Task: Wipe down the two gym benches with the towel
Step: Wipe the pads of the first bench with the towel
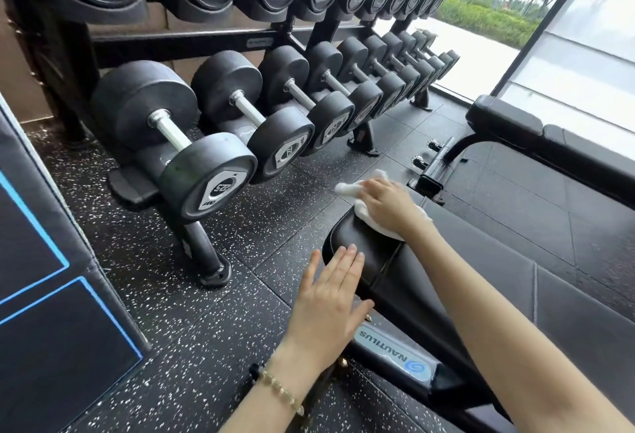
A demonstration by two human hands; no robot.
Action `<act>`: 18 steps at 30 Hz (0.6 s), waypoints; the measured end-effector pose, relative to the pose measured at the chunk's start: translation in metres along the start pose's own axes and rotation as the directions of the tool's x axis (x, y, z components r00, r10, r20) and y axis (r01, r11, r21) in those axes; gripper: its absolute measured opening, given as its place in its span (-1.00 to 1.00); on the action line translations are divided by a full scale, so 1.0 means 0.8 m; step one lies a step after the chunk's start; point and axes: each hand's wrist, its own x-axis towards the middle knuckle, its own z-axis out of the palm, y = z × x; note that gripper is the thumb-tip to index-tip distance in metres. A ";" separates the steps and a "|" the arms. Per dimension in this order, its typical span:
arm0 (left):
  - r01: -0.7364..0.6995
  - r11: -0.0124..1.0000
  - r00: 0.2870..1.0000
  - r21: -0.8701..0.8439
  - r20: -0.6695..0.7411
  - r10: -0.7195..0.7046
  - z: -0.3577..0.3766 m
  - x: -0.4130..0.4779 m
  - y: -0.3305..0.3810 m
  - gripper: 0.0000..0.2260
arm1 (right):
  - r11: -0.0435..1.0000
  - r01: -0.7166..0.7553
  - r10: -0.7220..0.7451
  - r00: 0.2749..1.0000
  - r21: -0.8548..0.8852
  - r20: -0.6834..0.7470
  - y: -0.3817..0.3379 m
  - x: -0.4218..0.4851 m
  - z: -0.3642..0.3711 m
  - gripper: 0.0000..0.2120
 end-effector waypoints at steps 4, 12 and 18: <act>-0.003 1.000 1.000 -0.018 0.005 0.003 -0.002 -0.001 -0.004 -0.46 | 0.988 0.076 -0.079 0.997 0.132 0.017 -0.025 -0.057 0.013 -0.68; -0.033 0.999 0.999 0.003 -0.009 0.033 -0.001 -0.004 -0.002 -0.46 | 0.990 -0.134 0.135 0.990 0.046 -0.031 0.025 -0.011 0.021 -0.45; -0.002 0.997 0.999 -0.074 -0.050 -0.002 0.004 -0.004 0.003 -0.47 | 0.992 0.034 -0.024 0.996 0.124 -0.083 0.008 -0.069 0.004 -0.64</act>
